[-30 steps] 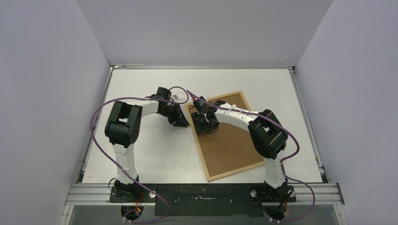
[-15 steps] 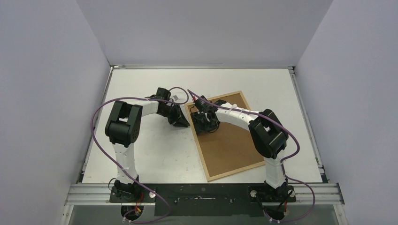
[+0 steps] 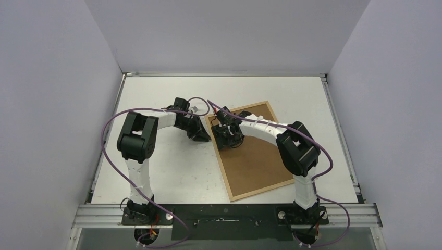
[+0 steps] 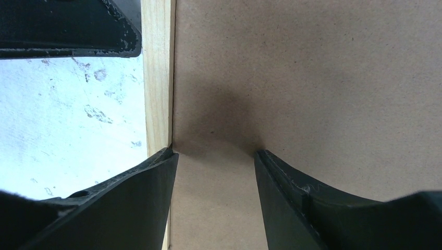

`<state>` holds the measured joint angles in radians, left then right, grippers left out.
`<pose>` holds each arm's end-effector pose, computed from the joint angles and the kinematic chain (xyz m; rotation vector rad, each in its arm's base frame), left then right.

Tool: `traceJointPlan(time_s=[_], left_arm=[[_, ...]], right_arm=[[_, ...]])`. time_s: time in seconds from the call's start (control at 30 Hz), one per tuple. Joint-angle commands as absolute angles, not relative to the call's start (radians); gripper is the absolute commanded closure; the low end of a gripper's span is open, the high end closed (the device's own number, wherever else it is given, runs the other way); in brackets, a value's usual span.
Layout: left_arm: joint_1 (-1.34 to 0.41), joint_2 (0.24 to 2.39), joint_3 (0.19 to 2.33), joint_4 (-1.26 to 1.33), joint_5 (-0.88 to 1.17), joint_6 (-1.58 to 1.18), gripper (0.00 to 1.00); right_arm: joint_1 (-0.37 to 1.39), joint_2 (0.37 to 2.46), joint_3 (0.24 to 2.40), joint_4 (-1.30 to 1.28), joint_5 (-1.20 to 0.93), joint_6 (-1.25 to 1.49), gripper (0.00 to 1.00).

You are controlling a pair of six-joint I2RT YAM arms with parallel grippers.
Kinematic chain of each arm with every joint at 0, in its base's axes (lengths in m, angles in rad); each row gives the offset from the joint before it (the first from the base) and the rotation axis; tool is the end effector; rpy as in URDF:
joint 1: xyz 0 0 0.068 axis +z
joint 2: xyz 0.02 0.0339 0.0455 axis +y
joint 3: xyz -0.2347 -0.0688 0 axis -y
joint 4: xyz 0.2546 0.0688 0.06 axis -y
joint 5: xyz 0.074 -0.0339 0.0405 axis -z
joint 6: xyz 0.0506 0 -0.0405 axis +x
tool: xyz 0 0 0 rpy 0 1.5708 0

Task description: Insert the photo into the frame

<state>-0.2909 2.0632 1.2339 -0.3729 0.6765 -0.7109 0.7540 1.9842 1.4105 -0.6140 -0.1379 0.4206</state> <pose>0.3626 -0.1416 0.0672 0.4191 -2.8800 1.1561 0.2920 0.2837 0.1255 -0.5125 2.8148 0.4719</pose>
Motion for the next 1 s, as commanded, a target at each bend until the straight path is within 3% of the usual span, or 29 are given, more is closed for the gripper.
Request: traceJointPlan(time_s=[0.0, 0.97], left_arm=[[-0.295, 2.14, 1.193, -0.408, 0.512, -0.678, 0.82], [-0.295, 2.119, 1.162, -0.396, 0.5, -0.695, 0.82]], right_arm=[[0.762, 2.062, 1.365, -0.63, -0.104, 0.409, 0.43], [0.823, 2.163, 1.363, -0.723, 0.132, 0.466, 0.51]])
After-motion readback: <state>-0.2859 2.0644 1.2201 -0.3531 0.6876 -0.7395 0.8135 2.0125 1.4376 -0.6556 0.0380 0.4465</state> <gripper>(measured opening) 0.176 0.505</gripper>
